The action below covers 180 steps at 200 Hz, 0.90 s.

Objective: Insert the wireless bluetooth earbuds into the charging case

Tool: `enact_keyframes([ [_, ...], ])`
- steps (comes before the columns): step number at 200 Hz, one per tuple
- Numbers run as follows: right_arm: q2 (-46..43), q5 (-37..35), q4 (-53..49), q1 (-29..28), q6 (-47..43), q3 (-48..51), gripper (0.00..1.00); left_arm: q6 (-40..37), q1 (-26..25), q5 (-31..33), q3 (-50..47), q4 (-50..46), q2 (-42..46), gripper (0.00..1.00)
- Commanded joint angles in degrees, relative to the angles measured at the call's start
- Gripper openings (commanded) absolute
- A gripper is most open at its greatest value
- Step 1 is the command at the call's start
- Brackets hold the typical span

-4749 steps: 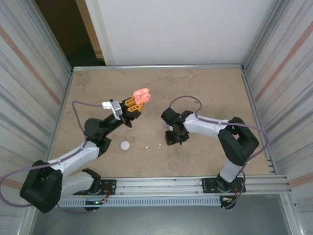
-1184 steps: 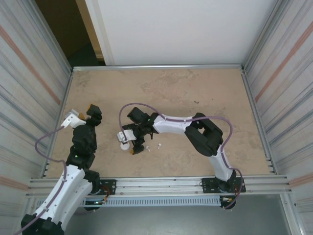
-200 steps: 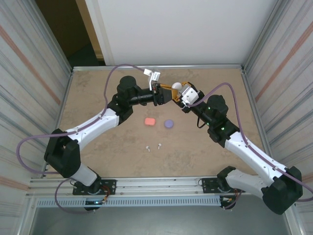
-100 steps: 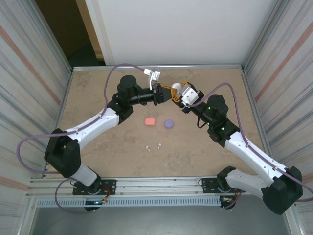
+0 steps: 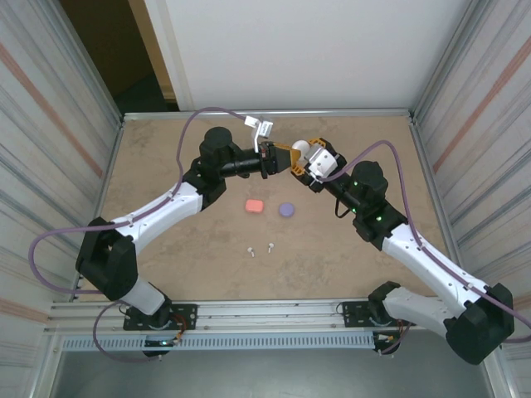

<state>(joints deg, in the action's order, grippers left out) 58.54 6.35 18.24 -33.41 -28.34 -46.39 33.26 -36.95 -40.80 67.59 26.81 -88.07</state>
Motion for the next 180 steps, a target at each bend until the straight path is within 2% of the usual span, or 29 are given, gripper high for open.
enact_keyframes([
  [1, -3.16, 1.64, -0.30, -0.43, 2.05, -1.30, 0.65, -2.47, -0.35, 1.00, -1.32, 2.94, 2.66, 0.12],
  [68, -8.53, 5.78, -1.31, 0.86, 7.57, 1.79, 0.87, -3.94, 0.92, 4.59, -8.93, 12.89, 7.17, 0.03],
  [77, -9.30, 6.61, -1.02, 1.14, 8.64, 2.45, 0.92, -4.03, 1.36, 4.82, -10.52, 15.00, 7.92, 0.01],
  [81, -9.63, 7.14, -0.76, 1.30, 9.08, 2.64, 1.00, -4.00, 1.63, 4.91, -11.05, 16.00, 8.19, 0.01],
  [150, -10.67, 16.03, 1.50, 3.25, 20.59, 3.33, 0.99, -8.72, 2.88, 8.95, -23.30, 34.23, 13.41, 0.00],
  [180, -8.38, 23.39, 6.13, 5.15, 30.79, 2.66, 0.99, -10.81, 2.92, 9.94, -27.73, 41.93, 14.29, 0.00],
])
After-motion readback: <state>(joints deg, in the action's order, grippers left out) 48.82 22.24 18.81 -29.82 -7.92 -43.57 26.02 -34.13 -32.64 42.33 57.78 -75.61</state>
